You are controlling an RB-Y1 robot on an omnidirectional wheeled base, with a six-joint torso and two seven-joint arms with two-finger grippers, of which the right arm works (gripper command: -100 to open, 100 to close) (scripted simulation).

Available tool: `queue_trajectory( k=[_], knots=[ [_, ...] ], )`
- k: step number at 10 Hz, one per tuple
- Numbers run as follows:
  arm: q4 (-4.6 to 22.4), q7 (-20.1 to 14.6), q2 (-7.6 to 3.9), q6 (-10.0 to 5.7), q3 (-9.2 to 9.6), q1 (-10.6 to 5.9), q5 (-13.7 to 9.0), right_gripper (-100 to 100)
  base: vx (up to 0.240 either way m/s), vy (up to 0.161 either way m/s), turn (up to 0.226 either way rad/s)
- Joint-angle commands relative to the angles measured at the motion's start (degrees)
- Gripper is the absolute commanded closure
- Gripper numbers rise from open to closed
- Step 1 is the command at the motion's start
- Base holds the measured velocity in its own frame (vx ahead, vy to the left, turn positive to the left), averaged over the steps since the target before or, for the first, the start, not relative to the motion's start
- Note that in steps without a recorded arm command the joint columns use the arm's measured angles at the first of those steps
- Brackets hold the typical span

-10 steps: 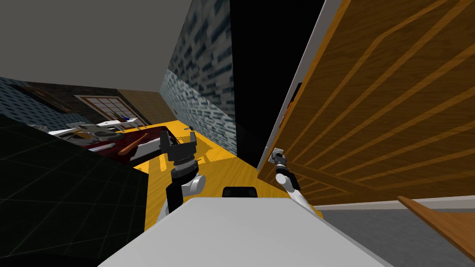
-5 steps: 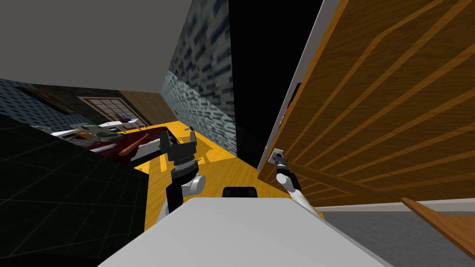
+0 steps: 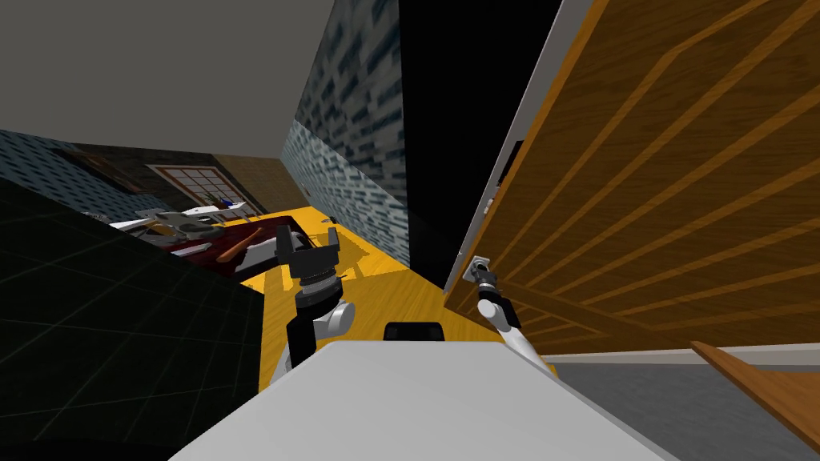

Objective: Pull the door open

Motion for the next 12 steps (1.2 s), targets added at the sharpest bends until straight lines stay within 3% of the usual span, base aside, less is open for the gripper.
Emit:
queue_trajectory(
  k=[1, 7, 9, 10, 12],
  knots=[
    [-0.16, -0.96, -0.58, 0.03, 0.95, 0.49, 0.04, 100, -0.203, -0.004, 0.118],
    [-2.11, -5.77, -4.59, -0.46, 4.81, 2.43, -0.01, 100, -0.242, -0.027, 0.148],
    [-2.0, -5.79, -4.77, -0.51, 4.75, 2.45, -0.01, 100, -0.168, -0.013, 0.071],
    [-3.61, -6.69, -5.63, -1.02, 6.45, 4.09, 0.6, 100, -0.053, -0.012, 0.098],
    [-4.97, -7.32, -6.34, -1.53, 7.65, 5.29, 1.09, 100, -0.055, -0.024, 0.107]
  ],
)
